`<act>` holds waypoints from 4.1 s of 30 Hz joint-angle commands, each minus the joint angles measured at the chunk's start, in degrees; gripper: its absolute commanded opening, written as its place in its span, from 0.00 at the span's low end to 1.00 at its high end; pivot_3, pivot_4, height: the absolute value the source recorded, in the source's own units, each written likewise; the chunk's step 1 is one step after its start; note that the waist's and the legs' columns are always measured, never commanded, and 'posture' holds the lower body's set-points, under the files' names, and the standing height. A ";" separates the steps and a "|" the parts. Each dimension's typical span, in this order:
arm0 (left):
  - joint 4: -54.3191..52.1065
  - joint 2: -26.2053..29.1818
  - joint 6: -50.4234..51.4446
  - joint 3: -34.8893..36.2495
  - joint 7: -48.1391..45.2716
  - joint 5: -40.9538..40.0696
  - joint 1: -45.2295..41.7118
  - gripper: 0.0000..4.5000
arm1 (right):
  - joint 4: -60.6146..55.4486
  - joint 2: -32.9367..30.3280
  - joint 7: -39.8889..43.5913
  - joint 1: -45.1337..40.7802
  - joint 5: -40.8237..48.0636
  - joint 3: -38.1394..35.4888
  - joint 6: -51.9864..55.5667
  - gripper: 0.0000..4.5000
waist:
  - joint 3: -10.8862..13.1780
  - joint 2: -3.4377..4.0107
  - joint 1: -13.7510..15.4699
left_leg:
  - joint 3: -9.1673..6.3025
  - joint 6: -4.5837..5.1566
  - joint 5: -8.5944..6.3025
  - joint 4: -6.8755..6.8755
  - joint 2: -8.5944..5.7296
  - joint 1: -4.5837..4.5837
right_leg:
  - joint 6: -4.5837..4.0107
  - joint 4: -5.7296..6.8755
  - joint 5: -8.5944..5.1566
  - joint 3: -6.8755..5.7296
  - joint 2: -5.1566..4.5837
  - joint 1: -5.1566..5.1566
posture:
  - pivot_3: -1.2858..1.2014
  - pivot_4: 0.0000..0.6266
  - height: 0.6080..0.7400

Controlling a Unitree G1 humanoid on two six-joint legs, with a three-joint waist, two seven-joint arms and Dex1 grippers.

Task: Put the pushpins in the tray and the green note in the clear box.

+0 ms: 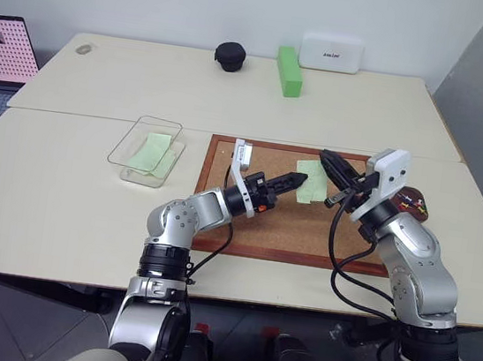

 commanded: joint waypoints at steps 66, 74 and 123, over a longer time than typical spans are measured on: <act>-7.06 12.67 -34.43 -28.45 -12.68 31.70 -1.78 0.00 | 18.19 -9.53 -11.02 -2.64 -5.74 -15.08 7.29 1.00 | -0.01 0.04 -0.04 | 0.10 0.03 -0.01 -0.01 -0.01 -0.07 | -0.01 0.05 0.00 0.10 0.00 -0.08 | 0.52 0.24 1.00; -4.03 14.32 -35.13 -17.01 1.06 33.78 -4.76 0.00 | -4.00 -8.93 2.60 5.31 4.62 -8.34 8.92 1.00 | -0.01 0.05 -0.59 | 0.06 0.03 -0.01 0.03 0.05 -0.04 | 0.02 0.10 0.01 0.09 0.06 -0.09 | 0.52 0.24 1.00; -23.93 7.83 -29.29 -9.48 29.46 40.39 17.71 0.98 | -5.09 -1.52 -14.57 4.51 -5.88 1.13 9.54 1.00 | 0.01 -0.01 0.25 | -0.02 0.00 0.00 0.02 0.00 -0.13 | 0.00 0.10 0.03 0.00 -0.08 -0.15 | 0.52 0.24 1.00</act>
